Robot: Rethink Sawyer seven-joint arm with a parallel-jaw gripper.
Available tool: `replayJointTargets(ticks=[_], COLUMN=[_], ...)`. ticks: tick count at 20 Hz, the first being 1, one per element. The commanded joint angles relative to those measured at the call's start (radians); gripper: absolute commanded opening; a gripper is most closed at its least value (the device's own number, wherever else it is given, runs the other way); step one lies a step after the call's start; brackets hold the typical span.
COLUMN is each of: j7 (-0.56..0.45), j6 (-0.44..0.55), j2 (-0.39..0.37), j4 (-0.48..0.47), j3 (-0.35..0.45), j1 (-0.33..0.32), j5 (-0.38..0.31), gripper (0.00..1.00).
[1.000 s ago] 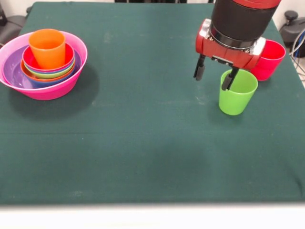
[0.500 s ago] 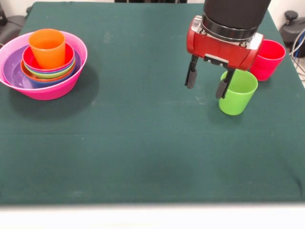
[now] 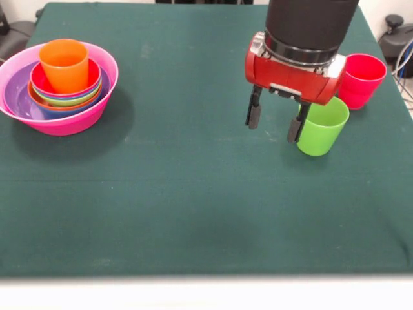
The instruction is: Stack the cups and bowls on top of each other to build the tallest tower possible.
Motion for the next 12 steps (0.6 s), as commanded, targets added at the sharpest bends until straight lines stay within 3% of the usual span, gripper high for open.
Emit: replayJointTargets(ticks=[1,8,12], j7=[-0.115,-0.147,-0.161], j6=[0.073,0.085,0.153], j2=[0.083,0.104,0.105], j4=[0.125,0.123,0.103], j3=[0.157,0.199,0.200], j1=[-0.026,-0.040,-0.039], j5=[-0.019,-0.023,-0.033], gripper=[1.00,1.00,1.00])
